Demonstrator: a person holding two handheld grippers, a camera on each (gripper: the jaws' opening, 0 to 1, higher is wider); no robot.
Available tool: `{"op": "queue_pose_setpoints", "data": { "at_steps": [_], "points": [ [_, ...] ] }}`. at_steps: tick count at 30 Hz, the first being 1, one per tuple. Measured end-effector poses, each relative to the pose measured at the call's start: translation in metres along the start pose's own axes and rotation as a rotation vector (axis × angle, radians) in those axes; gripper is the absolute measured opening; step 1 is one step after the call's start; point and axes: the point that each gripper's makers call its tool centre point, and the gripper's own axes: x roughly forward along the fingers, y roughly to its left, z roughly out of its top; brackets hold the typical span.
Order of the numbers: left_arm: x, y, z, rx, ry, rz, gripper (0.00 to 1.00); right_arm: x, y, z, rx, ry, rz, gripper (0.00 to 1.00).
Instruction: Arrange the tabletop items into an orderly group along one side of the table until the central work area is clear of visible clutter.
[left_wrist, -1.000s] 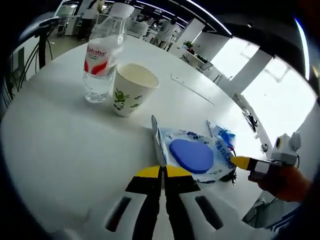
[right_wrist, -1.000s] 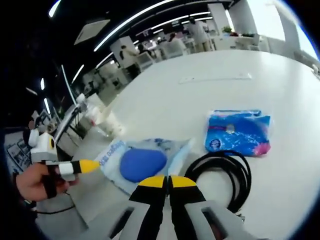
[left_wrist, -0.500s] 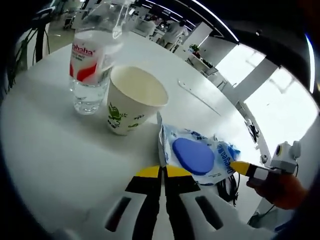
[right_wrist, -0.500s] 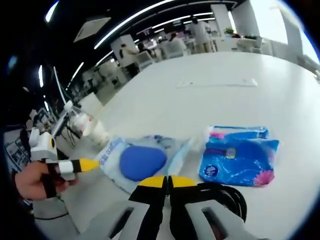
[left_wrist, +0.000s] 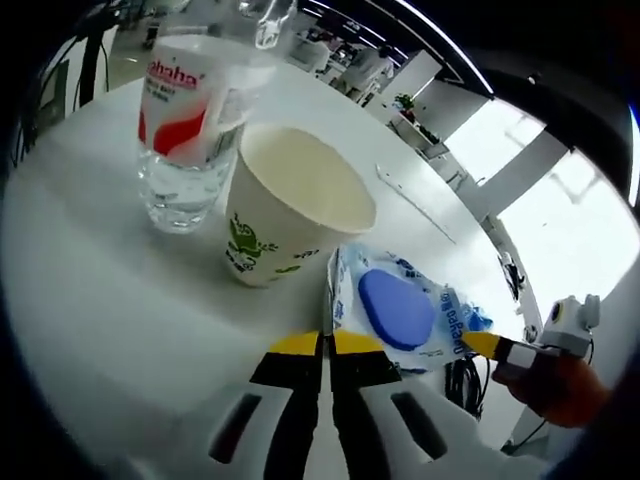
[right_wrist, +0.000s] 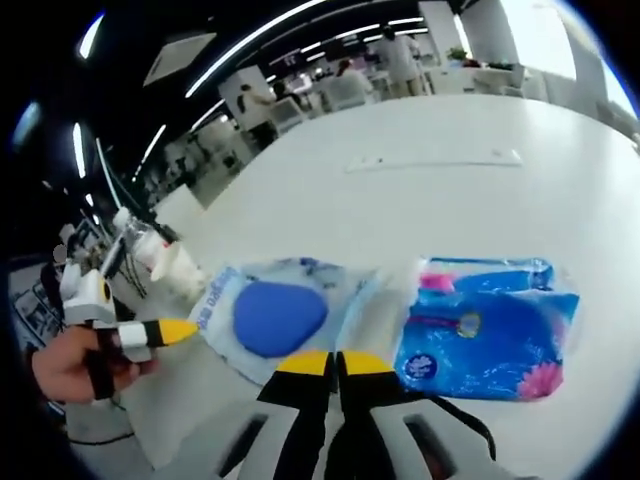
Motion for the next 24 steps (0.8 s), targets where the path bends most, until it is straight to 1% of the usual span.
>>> {"op": "queue_pose_setpoints", "data": {
  "at_steps": [5, 7, 11, 14, 16, 18, 22, 24],
  "points": [
    [0.001, -0.002, 0.004, -0.02, -0.005, -0.004, 0.0, 0.002, -0.001, 0.0, 0.003, 0.004, 0.004, 0.0],
    [0.004, 0.001, 0.005, -0.02, -0.005, -0.004, 0.0, 0.002, -0.002, -0.001, 0.0, 0.004, 0.002, 0.0],
    [0.001, -0.001, 0.004, -0.015, -0.005, -0.005, 0.0, 0.003, -0.003, -0.001, 0.004, 0.002, 0.0, 0.0],
    [0.003, 0.002, 0.004, -0.014, -0.006, -0.002, 0.0, 0.003, -0.003, -0.001, -0.002, 0.001, 0.0, 0.01],
    [0.0, 0.001, 0.004, -0.013, -0.008, 0.001, 0.0, 0.002, -0.003, -0.001, -0.003, -0.001, -0.001, 0.01],
    [-0.001, 0.001, 0.004, -0.009, -0.012, 0.003, 0.02, 0.002, -0.004, 0.0, 0.003, -0.004, -0.005, 0.03],
    [-0.007, 0.0, 0.005, -0.006, -0.018, 0.002, 0.06, -0.002, -0.004, -0.001, 0.016, -0.004, -0.003, 0.11],
    [-0.009, -0.002, 0.006, -0.003, -0.023, -0.003, 0.08, -0.004, -0.006, -0.001, 0.014, -0.005, -0.006, 0.12]
  ]
}}
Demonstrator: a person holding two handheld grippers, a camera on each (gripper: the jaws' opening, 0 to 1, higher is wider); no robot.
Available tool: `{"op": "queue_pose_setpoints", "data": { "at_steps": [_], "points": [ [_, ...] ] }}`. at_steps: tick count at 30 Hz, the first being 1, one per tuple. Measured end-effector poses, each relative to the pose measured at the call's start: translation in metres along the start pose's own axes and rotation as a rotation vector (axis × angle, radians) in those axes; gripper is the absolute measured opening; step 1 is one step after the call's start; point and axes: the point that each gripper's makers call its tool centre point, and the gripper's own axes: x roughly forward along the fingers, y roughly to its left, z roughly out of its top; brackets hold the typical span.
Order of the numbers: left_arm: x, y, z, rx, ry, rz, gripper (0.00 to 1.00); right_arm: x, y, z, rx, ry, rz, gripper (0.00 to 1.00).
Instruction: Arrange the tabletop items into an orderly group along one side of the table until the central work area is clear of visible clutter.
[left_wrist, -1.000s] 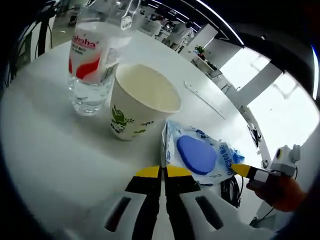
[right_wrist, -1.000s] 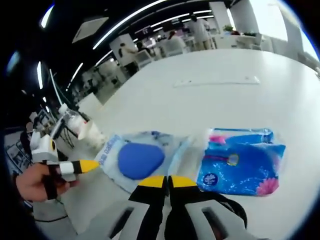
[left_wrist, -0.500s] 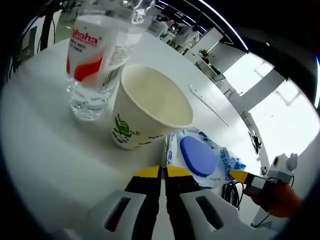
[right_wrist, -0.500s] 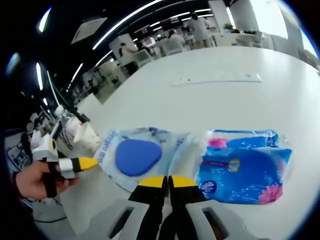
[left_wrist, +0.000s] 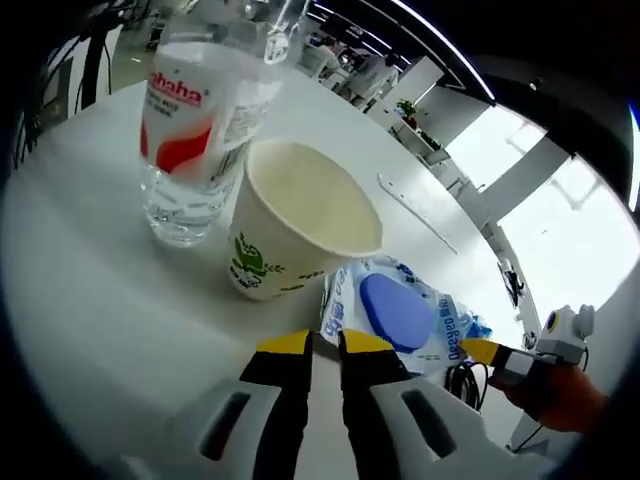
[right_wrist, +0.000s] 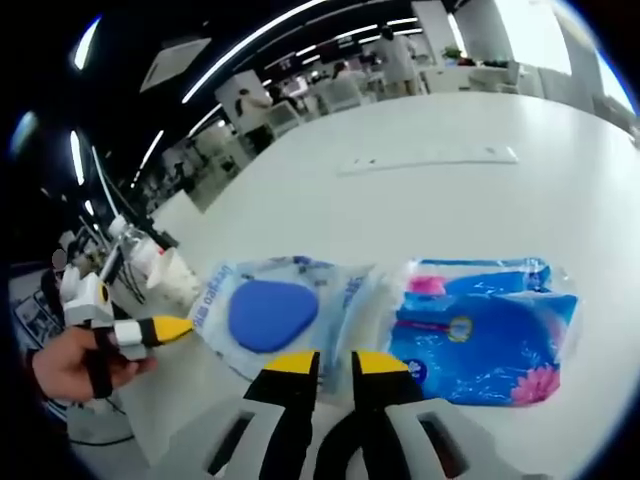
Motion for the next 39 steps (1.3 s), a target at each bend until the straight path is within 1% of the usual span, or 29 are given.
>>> {"op": "queue_pose_setpoints", "data": {
  "at_steps": [3, 7, 12, 17, 21, 24, 26, 28, 32, 34, 39],
  "points": [
    [-0.005, -0.003, 0.001, 0.0, -0.009, -0.003, 0.1, -0.005, 0.0, 0.0, 0.003, -0.003, -0.002, 0.13],
    [-0.007, -0.002, 0.0, 0.002, -0.012, -0.007, 0.11, -0.012, -0.001, -0.003, 0.003, -0.002, -0.003, 0.14],
    [-0.016, -0.005, -0.012, -0.007, -0.009, -0.003, 0.13, -0.024, -0.007, -0.007, 0.0, -0.009, -0.012, 0.15],
    [-0.017, -0.008, -0.021, 0.029, 0.005, -0.009, 0.11, -0.036, -0.013, -0.011, 0.006, -0.021, -0.022, 0.15],
    [-0.017, -0.015, -0.028, 0.064, 0.021, -0.023, 0.12, -0.044, -0.019, -0.015, 0.016, -0.028, -0.032, 0.14],
    [-0.017, -0.021, -0.033, 0.075, 0.027, -0.035, 0.12, -0.05, -0.023, -0.017, 0.02, -0.032, -0.039, 0.14],
    [-0.016, -0.025, -0.037, 0.11, 0.04, -0.037, 0.11, -0.053, -0.027, -0.018, 0.023, -0.036, -0.043, 0.14],
    [-0.015, -0.033, -0.042, 0.162, 0.055, -0.047, 0.11, -0.057, -0.03, -0.02, 0.029, -0.04, -0.048, 0.14],
    [-0.01, -0.059, -0.052, 0.214, 0.074, -0.091, 0.12, -0.063, -0.035, -0.022, 0.034, -0.046, -0.056, 0.14],
    [-0.007, -0.07, -0.057, 0.235, 0.084, -0.113, 0.12, -0.067, -0.038, -0.024, 0.035, -0.048, -0.06, 0.14],
    [0.0, -0.09, -0.071, 0.252, 0.115, -0.144, 0.13, -0.077, -0.05, -0.027, 0.045, -0.057, -0.077, 0.14]
  ]
}}
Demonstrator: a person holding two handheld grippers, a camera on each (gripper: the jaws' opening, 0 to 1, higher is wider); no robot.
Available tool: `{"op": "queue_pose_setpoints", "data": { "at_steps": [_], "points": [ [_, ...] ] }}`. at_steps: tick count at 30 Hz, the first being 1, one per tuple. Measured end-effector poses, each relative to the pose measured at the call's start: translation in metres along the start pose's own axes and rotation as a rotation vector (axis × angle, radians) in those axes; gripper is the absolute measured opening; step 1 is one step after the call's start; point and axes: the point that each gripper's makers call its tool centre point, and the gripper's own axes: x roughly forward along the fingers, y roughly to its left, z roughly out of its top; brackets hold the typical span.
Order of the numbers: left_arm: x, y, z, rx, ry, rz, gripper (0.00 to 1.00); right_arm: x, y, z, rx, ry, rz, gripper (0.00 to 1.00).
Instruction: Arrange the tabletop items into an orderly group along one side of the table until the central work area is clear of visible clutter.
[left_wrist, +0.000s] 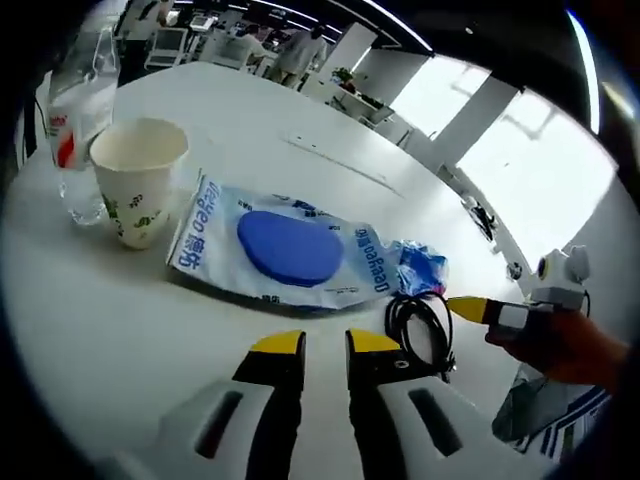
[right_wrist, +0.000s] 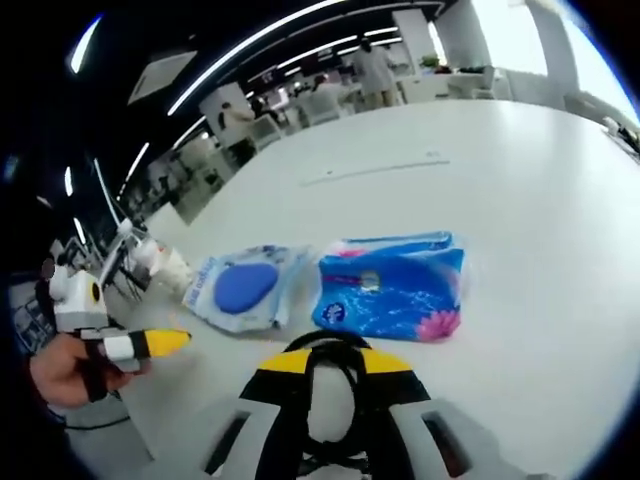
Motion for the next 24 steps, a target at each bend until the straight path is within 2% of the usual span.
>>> {"op": "queue_pose_setpoints", "data": {
  "at_steps": [5, 11, 24],
  "points": [
    [0.011, -0.024, -0.012, 0.026, 0.037, -0.032, 0.14, -0.008, -0.012, 0.001, 0.019, -0.017, -0.018, 0.14],
    [0.026, -0.055, -0.018, 0.082, 0.063, -0.077, 0.15, -0.011, -0.023, -0.008, 0.031, -0.005, -0.03, 0.15],
    [0.045, -0.07, -0.037, 0.137, 0.129, -0.07, 0.15, -0.009, -0.027, -0.024, 0.041, 0.033, -0.028, 0.14]
  ]
}}
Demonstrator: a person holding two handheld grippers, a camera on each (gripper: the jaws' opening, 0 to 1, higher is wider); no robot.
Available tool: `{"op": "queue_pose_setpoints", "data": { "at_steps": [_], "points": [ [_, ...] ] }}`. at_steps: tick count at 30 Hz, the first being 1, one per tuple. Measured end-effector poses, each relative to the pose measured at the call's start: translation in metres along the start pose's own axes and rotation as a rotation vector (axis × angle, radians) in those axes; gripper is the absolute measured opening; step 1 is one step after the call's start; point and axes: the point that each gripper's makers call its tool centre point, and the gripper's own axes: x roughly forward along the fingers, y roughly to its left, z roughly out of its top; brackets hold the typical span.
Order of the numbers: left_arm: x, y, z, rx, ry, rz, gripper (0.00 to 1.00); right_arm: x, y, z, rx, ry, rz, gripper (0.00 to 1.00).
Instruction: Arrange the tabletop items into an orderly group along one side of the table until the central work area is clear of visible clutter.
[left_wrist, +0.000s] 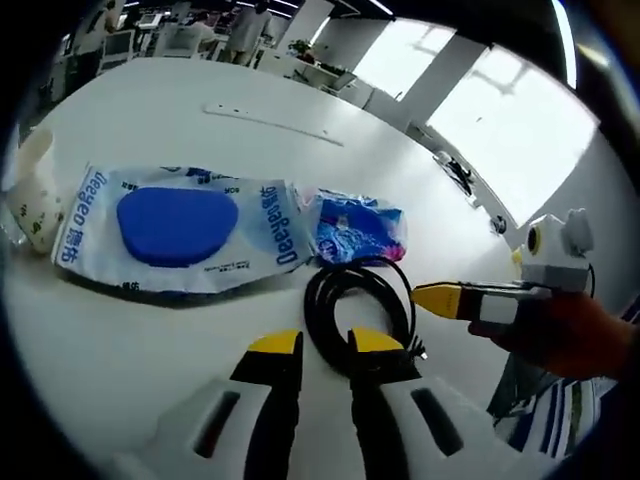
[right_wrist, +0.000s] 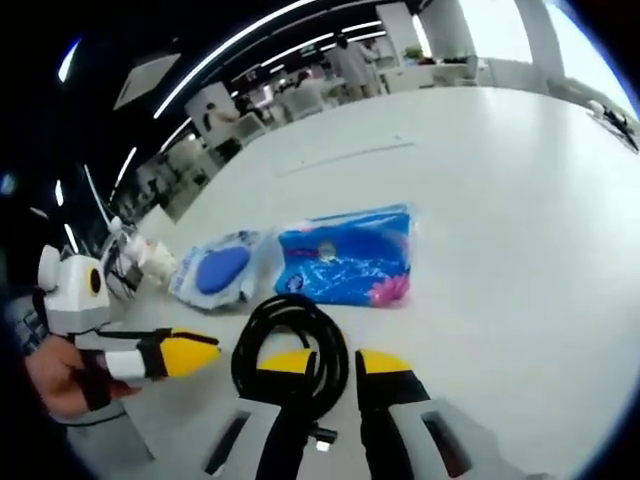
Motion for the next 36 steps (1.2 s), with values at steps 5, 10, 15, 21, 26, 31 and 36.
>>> {"op": "queue_pose_setpoints", "data": {
  "at_steps": [5, 10, 15, 21, 26, 31, 36],
  "points": [
    [0.009, -0.004, -0.007, -0.031, 0.012, -0.001, 0.14, 0.004, 0.006, -0.007, -0.013, 0.025, 0.02, 0.11],
    [0.011, -0.005, -0.012, -0.012, 0.029, 0.014, 0.11, 0.006, 0.011, -0.013, -0.028, 0.044, 0.037, 0.07],
    [0.012, -0.003, -0.014, -0.048, 0.029, 0.027, 0.08, 0.01, 0.011, -0.019, -0.032, 0.068, 0.032, 0.04],
    [0.007, 0.003, -0.017, -0.034, 0.039, 0.047, 0.07, 0.011, 0.018, -0.021, -0.069, 0.083, 0.052, 0.03],
    [0.001, 0.012, -0.018, -0.033, 0.035, 0.072, 0.07, 0.015, 0.029, -0.024, -0.07, 0.085, 0.066, 0.03],
    [-0.004, 0.017, -0.018, -0.04, 0.032, 0.084, 0.07, 0.016, 0.035, -0.026, -0.086, 0.098, 0.084, 0.03],
    [-0.005, 0.017, -0.021, -0.057, 0.026, 0.085, 0.07, 0.015, 0.037, -0.027, -0.089, 0.104, 0.087, 0.03]
  ]
}}
